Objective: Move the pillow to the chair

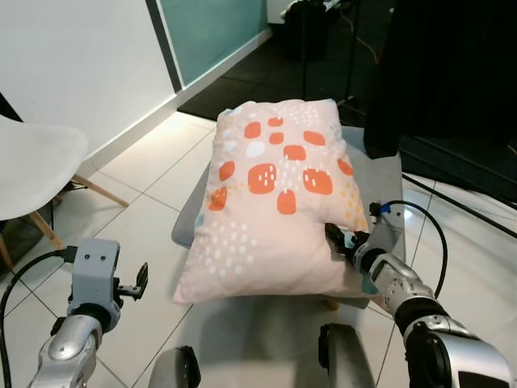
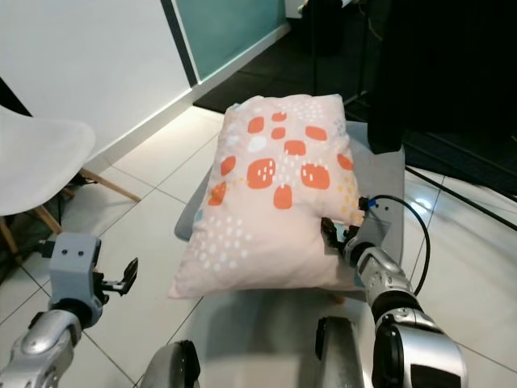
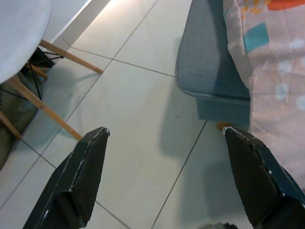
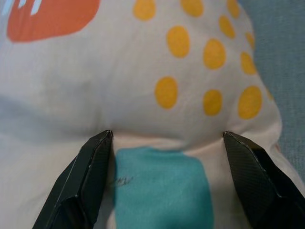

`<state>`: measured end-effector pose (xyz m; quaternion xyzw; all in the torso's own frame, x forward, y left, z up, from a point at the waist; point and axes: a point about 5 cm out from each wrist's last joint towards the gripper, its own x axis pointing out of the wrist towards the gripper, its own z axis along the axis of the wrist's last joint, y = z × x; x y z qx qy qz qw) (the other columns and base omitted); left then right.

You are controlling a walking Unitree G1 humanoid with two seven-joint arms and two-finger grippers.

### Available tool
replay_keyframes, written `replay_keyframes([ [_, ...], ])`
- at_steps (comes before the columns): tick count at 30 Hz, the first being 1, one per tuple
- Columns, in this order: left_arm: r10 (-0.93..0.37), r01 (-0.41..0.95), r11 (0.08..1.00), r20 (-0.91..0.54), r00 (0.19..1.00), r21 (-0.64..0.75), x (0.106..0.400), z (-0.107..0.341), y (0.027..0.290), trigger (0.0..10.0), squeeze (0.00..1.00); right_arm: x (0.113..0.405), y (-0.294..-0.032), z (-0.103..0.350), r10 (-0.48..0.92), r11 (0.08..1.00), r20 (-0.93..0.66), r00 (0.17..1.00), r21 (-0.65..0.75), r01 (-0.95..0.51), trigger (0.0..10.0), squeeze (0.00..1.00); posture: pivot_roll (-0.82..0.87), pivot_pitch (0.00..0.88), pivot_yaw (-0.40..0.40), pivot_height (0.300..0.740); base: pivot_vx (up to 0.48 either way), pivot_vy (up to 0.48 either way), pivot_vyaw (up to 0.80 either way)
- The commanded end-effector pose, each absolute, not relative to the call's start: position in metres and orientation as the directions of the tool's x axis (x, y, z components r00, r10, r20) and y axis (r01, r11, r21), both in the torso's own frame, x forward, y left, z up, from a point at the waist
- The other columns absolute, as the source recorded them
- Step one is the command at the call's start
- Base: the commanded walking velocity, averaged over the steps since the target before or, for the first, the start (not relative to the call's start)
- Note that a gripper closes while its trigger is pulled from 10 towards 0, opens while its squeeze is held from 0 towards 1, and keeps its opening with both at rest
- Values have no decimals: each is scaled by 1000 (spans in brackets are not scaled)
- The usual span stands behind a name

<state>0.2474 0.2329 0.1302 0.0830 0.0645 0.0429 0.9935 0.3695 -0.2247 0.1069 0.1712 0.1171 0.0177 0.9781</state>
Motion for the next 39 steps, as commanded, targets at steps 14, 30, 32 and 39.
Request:
replay_keyframes([
  [14, 79, -50, 984, -168, 983, 171, 236, 145, 229, 10000, 0, 359, -178, 80, 398, 725, -354, 846, 687, -53, 10000, 0, 57, 315, 141, 485, 0, 0, 0],
  [30, 78, -52, 988, -179, 981, 147, 240, 149, 220, 10000, 0, 362, -170, 91, 492, 622, -270, 827, 775, -117, 0, 0, 27, 296, 115, 485, 0, 0, 0],
  [32, 81, -56, 989, -178, 981, 140, 241, 149, 219, 10000, 0, 365, -172, 98, 490, 601, -213, 845, 785, -151, 0, 0, 23, 295, 112, 485, 0, 0, 0],
  [39, 76, -56, 991, -166, 983, 122, 246, 150, 214, 10000, 0, 367, -174, 108, 510, 567, -97, 855, 786, -249, 0, 0, 4, 270, 93, 485, 0, 0, 0],
])
